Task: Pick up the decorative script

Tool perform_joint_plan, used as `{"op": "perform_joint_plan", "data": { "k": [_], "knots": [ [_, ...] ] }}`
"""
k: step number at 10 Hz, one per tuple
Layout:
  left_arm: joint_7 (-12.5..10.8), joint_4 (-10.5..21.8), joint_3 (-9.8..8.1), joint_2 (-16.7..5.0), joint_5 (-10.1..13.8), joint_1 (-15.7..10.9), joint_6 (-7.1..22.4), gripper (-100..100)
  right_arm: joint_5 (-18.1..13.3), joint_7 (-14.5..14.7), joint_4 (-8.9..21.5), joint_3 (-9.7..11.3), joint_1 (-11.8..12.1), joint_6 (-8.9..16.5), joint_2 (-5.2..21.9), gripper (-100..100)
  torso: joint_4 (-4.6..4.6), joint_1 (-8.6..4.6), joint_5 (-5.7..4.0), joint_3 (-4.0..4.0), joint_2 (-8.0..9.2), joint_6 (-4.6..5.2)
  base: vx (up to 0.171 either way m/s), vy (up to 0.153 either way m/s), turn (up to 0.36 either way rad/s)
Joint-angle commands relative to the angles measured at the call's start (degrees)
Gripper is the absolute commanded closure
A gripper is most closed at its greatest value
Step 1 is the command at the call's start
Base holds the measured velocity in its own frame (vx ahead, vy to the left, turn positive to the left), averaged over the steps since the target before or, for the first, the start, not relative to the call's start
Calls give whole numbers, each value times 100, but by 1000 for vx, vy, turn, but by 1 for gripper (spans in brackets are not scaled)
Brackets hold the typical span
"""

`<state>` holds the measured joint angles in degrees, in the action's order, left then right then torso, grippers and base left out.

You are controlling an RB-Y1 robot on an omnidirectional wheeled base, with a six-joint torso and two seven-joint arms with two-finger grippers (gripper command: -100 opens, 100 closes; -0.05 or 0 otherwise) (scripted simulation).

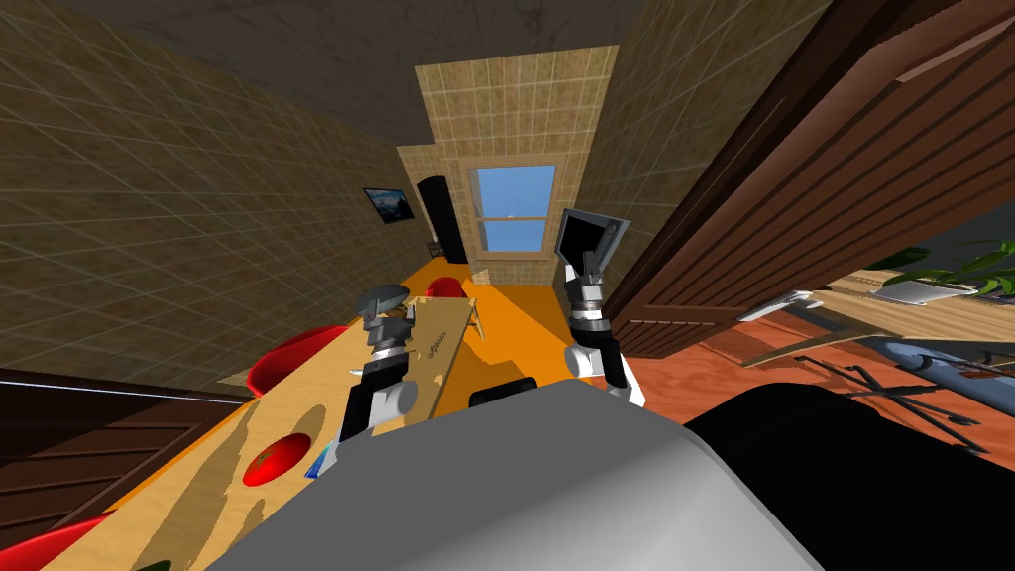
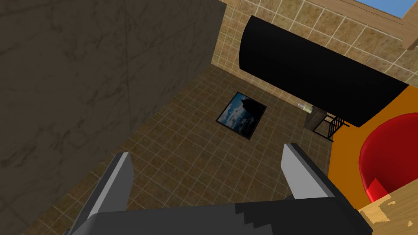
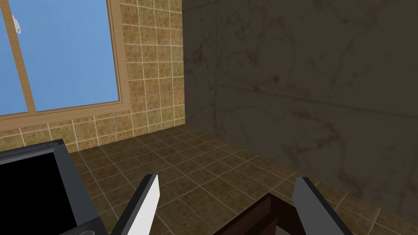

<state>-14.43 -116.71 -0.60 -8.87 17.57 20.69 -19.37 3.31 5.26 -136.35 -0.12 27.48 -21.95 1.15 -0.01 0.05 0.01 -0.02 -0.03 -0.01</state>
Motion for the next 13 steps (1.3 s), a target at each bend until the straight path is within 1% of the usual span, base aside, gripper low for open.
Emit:
{"op": "perform_joint_plan", "data": {
  "k": [1, 2, 3, 5, 6, 7, 8, 9, 10, 11, 12, 13],
  "knots": [
    [-87, 286, 9, -79, 194, -152, 231, -100, 0, 0, 0, 0, 0, 0, 0, 0, 0, 0, 0, 0, 0, 0, 4, 9, -51],
    [-169, 524, 22, -150, 365, -275, 383, -100, 0, 0, 0, 0, 0, 0, 0, 0, 0, 0, 0, -1, -1, 1, 5, 13, -85],
    [-169, 615, 22, -150, 365, -275, 402, -100, 0, 0, 0, 0, 0, 0, 0, 0, -1, 2, 1, -1, -2, 1, 3, 12, -25],
    [-339, 1068, 49, -297, 719, -534, 728, -100, 0, 0, 0, 0, 0, 0, 0, 0, 0, 0, 0, 0, 0, 1, 2, 11, -59],
    [-339, 1198, 49, -297, 719, -534, 757, -100, 0, 0, 0, 0, 0, 0, 0, 0, 0, 3, 0, -1, -1, 0, 5, 14, -37],
    [-425, 1413, 64, -372, 902, -668, 940, -100, 0, 0, 0, 0, 0, 0, 0, 0, 0, 0, 0, 0, 0, -1, 4, 12, -55],
    [-425, 1501, 64, -372, 902, -668, 940, -100, 0, 0, 0, 0, 0, 0, 0, 0, 0, 0, 0, 0, 0, 0, 2, 10, -28],
    [-513, 1732, 78, -448, 1086, -805, 1127, -100, 0, 0, 0, 0, 0, 0, 0, 0, 0, -1, 0, 0, 0, -1, 2, 7, -70],
    [-513, 1810, 78, -448, 1086, -805, 1127, -100, 0, 0, 0, 0, 0, 0, 0, 0, 0, -1, 0, 0, 0, 0, 2, 7, -25],
    [-602, 2050, 93, -527, 1272, -943, 1315, -100, 0, 0, 0, 0, 0, 0, 0, 0, 0, -2, 0, 0, 1, -2, 2, 8, -43],
    [-602, 2125, 93, -527, 1272, -943, 1315, -100, 0, 0, 0, 0, 0, 0, 0, 0, 0, -1, -1, 0, 0, 0, 2, 9, -31],
    [-690, 2383, 108, -607, 1458, -1082, 1505, -100, 0, 0, 0, 0, 0, 0, 0, 0, 0, -1, 0, 0, 0, -1, 2, 9, -55]
  ]
}}
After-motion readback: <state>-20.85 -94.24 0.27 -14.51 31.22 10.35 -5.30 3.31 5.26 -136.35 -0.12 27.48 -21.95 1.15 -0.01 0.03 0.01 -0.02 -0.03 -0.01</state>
